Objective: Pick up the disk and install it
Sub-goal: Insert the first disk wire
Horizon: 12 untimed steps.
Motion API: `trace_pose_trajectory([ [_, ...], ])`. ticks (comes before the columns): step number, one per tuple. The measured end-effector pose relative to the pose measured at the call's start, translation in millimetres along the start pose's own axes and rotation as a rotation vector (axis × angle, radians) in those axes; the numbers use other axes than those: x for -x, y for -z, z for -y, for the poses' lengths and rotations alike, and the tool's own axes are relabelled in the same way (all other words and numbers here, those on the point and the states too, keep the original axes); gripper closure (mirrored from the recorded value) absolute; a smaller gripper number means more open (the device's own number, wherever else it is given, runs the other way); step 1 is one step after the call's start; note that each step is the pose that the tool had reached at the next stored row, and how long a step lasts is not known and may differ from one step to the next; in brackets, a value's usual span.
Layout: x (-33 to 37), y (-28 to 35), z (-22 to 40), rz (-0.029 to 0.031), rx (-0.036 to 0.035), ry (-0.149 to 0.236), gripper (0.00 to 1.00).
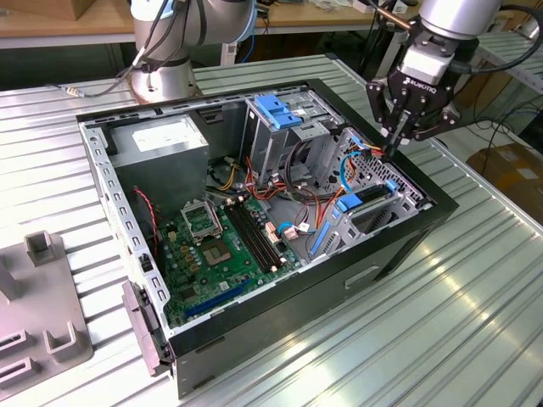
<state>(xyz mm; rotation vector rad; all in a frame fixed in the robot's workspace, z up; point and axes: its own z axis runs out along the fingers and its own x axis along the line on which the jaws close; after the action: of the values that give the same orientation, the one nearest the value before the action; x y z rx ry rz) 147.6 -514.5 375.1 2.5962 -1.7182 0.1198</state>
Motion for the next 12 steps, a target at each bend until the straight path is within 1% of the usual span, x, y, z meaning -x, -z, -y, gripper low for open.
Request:
trace_pose_trajectory([
  [1,0.0,-0.2,0.0,-0.0006,0.0022,-0.028,0.83],
  [7,0.1,-0.7,0.0,-0.0028,0.0094,-0.118,0.83],
  [10,0.1,-0.8,0.0,-0.0039,0.0142,-0.179,0.83],
  [12,0.1,-0.9,0.0,-0.0045,0.0163,-0.206,0.83],
])
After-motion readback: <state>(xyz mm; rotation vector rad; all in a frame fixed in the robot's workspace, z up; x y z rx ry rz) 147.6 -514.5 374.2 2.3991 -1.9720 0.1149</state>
